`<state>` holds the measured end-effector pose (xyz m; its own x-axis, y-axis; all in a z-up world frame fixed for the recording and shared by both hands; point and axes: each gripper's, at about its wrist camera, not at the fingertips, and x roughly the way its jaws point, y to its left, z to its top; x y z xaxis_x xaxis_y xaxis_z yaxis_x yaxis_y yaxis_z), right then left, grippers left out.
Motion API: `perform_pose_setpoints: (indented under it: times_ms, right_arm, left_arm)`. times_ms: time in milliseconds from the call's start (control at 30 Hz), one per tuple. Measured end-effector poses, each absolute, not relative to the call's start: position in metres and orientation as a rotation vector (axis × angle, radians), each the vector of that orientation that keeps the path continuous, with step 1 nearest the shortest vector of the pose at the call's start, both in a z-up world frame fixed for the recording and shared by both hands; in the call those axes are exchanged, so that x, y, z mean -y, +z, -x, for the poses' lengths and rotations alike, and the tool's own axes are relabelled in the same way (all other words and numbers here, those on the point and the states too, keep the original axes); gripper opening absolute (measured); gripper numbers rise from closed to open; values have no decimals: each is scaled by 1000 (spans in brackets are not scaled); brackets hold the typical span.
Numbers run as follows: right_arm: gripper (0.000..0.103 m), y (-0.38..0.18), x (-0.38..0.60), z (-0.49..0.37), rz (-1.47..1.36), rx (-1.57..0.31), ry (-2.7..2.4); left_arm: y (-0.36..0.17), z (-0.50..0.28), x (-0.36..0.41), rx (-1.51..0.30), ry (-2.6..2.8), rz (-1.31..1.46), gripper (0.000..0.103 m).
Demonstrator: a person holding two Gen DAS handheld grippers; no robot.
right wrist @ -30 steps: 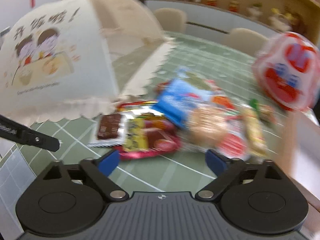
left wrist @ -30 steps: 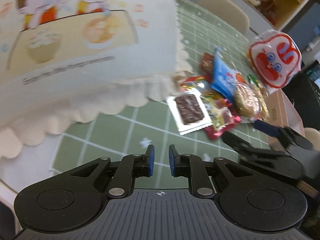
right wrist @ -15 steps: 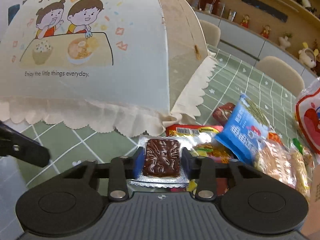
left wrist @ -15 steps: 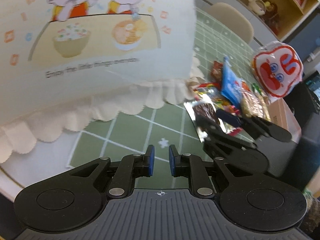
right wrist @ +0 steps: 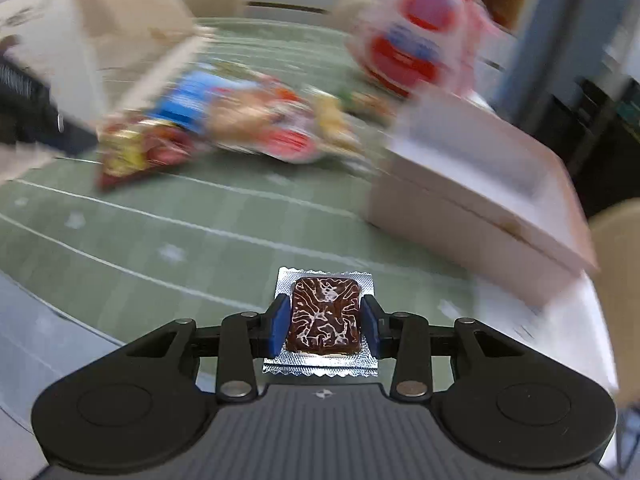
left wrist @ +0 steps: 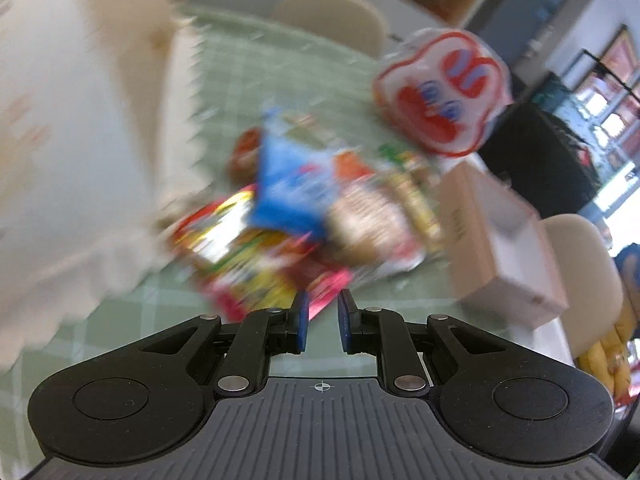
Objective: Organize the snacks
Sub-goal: 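Grasp the foil-wrapped chocolate bar with the right tool, then grasp the red-and-yellow snack packet with the left tool while the right tool holds the chocolate bar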
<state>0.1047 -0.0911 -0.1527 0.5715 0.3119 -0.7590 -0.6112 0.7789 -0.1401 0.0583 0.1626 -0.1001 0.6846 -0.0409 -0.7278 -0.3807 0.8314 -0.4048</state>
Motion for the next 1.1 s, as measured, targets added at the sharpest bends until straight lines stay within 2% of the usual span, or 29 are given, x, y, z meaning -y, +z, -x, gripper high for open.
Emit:
perform_pose_setpoints:
  times_ms: [33,67,100,167,433,500,600,800,867,1033,1100]
  right_arm:
    - [39,-154,99,-107,398,-802,545]
    - [44,-156,106,-108,380,-811,533]
    - [60,-158,113,-110,359,-819,520]
    - [74,-162,125,-112,325,-831,510]
    - [90,-174,145,-122,223,-859,553]
    - [98,-175,144,-123,225,-859,572]
    - [103,-177,142,-121,236,-847,587]
    - [103,-181,144,-118,231,-801,601]
    - [103,-182,145,-116,228,-793,601]
    - [103,-182,143,-117,224,-811,589]
    - [103,-181,141,-119,231,-831,586]
  left_arm:
    - [-97,-67,-160,-795,192,575,18]
    - [-95,-75,-156,-789,186,576,18]
    - [-94,-83,-152,-786,184,569,18]
    - [-94,-93,-145,-796,196,547,18]
    - [-118,-85,-142,-868,331,480,18]
    - [-123,-82,-142,-860,366,429,18]
    - [-129,-86,-139,-831,400,325,18]
    - [-142,-87,-108,-830,398,33,21]
    - [-143,-81,-106,-835,386,14,25]
    - [-144,-65,-118,-863,379,92,25]
    - [-145,-56,-126,-876,376,149,33]
